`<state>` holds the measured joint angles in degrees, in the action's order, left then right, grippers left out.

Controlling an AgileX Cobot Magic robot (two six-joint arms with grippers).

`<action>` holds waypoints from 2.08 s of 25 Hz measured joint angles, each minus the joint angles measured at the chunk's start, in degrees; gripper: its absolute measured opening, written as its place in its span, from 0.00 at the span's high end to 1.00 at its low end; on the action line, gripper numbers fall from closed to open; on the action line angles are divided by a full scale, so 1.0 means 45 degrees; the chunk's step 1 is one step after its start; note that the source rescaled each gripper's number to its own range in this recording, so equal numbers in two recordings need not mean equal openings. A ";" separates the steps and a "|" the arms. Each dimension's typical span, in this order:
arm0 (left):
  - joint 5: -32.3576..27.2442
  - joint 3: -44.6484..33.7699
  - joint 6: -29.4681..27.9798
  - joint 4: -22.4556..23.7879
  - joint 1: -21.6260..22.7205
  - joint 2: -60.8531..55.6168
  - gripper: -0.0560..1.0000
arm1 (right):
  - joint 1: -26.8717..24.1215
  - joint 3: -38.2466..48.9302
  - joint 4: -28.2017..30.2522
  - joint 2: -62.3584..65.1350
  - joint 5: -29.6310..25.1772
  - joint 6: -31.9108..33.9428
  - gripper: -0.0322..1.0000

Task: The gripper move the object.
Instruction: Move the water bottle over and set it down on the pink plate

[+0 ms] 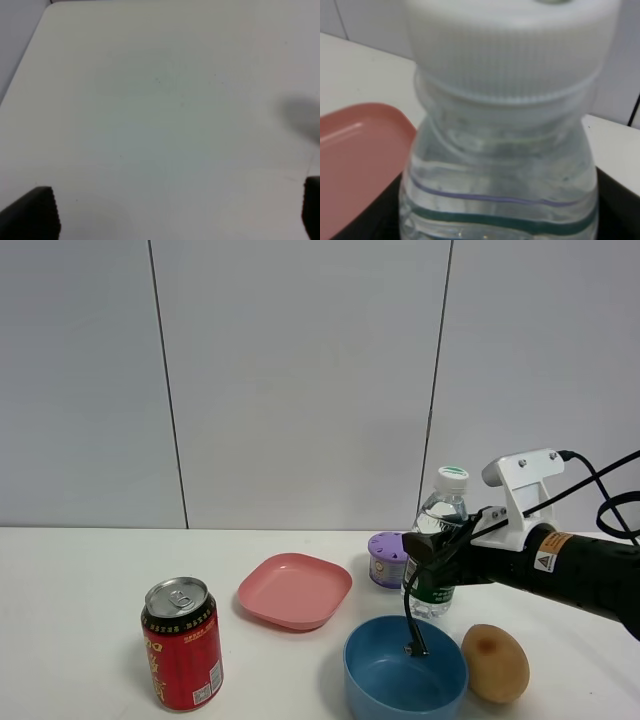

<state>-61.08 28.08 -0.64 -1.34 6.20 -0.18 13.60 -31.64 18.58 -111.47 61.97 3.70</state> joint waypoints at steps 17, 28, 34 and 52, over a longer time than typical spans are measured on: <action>0.0000 0.0000 0.0000 0.0000 0.0000 0.0000 0.00 | 0.1792 -0.2398 0.1196 0.3040 -0.5060 0.2180 0.97; 0.0000 0.0000 0.0000 0.0000 0.0000 0.0000 0.00 | 0.4464 -0.8088 -0.0195 0.0302 -1.1039 0.2373 0.97; 0.0000 0.0000 0.0000 0.0000 0.0000 0.0000 0.00 | 0.4654 -0.8155 -0.0262 -0.1110 -1.1012 0.2373 0.97; 0.0000 0.0000 0.0000 0.0000 0.0000 0.0000 0.00 | 0.4654 -0.8179 -0.0076 -0.2139 -0.9947 -0.0539 0.97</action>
<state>-61.08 28.08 -0.64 -1.34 6.20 -0.18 34.54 -68.45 18.23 -121.09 17.21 1.28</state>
